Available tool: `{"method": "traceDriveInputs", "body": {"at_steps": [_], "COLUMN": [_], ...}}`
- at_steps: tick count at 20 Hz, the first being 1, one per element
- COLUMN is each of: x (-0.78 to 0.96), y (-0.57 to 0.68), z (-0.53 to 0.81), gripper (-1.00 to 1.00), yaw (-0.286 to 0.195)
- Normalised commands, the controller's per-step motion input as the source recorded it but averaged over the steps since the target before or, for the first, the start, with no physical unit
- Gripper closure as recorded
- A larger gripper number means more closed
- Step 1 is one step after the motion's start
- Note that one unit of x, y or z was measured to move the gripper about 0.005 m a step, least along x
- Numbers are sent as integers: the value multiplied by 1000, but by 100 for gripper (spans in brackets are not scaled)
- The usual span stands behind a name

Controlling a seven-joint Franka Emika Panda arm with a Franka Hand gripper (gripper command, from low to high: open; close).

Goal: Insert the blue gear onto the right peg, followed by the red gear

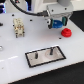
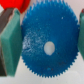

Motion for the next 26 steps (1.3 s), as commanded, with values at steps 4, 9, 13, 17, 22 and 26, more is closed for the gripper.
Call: {"method": "traceDriveInputs", "body": {"at_steps": [4, 9, 13, 17, 22, 26], "x": [780, 786, 782, 792, 797, 783], "y": [-123, -186, -265, -275, -297, -299], "z": [438, 418, 338, 287, 233, 192], "gripper": [100, 100, 100, 100, 100, 100], "yaw": [0, 0, 0, 0, 0, 0]}}
